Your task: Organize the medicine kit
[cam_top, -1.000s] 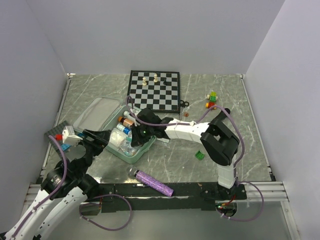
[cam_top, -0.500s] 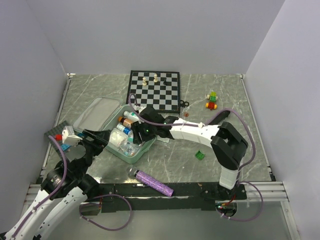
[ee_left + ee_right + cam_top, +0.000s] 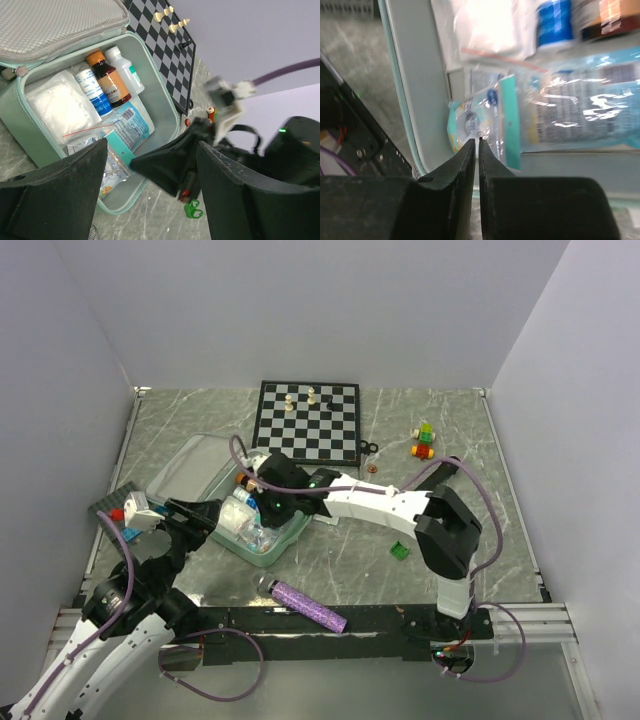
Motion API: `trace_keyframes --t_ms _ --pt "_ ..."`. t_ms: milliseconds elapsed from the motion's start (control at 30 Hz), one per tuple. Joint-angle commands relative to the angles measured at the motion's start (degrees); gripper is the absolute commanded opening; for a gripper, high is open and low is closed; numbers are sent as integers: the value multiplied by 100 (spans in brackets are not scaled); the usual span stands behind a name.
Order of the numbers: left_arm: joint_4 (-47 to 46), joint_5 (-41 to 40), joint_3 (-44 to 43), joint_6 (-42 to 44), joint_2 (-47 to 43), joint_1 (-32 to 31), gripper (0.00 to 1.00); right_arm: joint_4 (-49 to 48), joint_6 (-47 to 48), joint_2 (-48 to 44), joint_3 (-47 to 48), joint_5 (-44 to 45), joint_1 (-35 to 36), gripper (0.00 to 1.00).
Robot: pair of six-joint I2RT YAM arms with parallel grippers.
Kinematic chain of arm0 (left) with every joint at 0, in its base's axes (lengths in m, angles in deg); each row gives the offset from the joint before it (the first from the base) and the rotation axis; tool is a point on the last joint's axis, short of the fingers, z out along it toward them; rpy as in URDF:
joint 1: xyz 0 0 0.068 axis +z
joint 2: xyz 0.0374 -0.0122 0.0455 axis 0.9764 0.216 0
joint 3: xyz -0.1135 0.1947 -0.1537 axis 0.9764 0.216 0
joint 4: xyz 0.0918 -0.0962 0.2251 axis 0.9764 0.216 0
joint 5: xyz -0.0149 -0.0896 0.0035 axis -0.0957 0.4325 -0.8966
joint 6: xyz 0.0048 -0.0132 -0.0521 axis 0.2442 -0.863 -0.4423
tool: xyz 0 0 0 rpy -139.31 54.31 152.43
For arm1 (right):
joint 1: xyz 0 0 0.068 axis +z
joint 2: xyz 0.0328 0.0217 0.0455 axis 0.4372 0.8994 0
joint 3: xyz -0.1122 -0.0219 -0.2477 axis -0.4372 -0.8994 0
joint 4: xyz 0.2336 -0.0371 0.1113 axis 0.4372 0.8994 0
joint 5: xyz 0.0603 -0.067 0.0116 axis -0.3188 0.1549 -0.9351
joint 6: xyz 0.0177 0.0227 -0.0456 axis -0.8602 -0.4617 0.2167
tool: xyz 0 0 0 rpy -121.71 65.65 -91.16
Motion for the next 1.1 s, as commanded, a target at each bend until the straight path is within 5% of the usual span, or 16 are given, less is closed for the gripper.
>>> trace_keyframes --t_ms 0,367,667,833,1067 --pt "-129 18 77 63 -43 1 76 357 172 542 394 -498 38 13" --pt "-95 1 50 89 -16 1 77 412 58 746 308 -208 -102 19" --pt "-217 -34 -46 300 1 -7 77 -441 23 -818 -115 160 -120 61" --pt "-297 9 -64 406 36 1 78 -459 5 -1696 -509 801 -199 66" --pt "-367 176 -11 555 247 1 82 -819 -73 -3261 -2590 1620 -216 66"
